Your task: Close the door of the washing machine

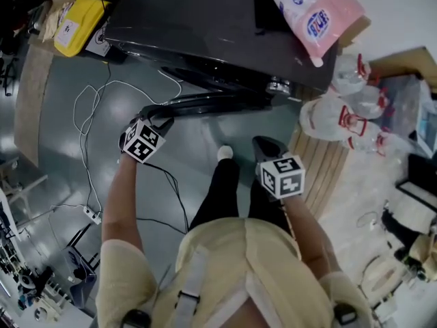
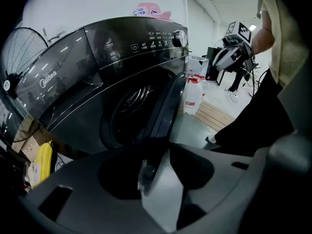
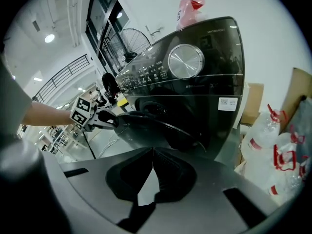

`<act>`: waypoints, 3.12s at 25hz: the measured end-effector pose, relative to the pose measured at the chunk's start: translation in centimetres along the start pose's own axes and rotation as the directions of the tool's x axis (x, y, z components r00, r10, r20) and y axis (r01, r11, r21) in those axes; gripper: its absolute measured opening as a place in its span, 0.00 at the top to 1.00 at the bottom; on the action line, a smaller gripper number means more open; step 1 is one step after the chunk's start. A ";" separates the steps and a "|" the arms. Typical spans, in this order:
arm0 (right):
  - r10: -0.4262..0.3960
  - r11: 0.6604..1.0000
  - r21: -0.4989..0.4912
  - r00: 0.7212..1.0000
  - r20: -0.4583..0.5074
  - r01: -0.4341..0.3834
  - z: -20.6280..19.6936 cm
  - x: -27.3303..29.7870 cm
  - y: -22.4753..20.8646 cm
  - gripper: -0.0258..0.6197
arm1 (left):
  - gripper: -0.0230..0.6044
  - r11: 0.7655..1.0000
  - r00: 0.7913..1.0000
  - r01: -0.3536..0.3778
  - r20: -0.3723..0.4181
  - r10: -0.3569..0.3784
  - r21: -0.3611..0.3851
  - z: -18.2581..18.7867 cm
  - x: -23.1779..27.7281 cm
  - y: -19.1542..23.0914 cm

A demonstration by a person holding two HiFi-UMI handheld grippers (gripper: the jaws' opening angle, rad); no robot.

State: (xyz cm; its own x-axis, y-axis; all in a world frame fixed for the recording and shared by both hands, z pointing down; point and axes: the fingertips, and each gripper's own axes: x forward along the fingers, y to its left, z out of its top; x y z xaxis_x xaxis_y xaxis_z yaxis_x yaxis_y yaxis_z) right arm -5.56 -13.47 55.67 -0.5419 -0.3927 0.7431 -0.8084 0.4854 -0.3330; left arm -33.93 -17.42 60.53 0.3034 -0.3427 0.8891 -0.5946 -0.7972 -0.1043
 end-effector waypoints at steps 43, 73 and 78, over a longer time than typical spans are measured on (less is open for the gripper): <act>-0.101 0.993 0.064 0.995 -0.004 0.101 -0.1 -1.3 -1.0 0.95 | 0.69 0.952 0.963 -0.266 0.007 0.270 -0.149 4.9 2.9 10.1; -0.060 0.996 0.068 0.990 0.130 0.051 1.1 -7.8 -5.7 0.95 | 0.70 0.784 0.910 -0.130 0.240 0.337 -0.608 13.4 -9.0 -4.4; -0.049 0.996 0.077 0.985 0.168 0.036 1.6 -8.9 -5.9 0.95 | 0.73 0.744 0.898 -0.086 0.273 0.347 -0.663 14.6 -11.2 -7.4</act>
State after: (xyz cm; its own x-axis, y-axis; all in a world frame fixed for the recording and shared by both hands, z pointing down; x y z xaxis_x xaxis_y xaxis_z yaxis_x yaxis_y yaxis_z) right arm 3.71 -14.13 50.04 -0.5328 -0.5416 0.6502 -0.8428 0.4092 -0.3497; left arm -22.01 -14.92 44.80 0.2693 -0.7193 0.6403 -0.9618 -0.2344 0.1411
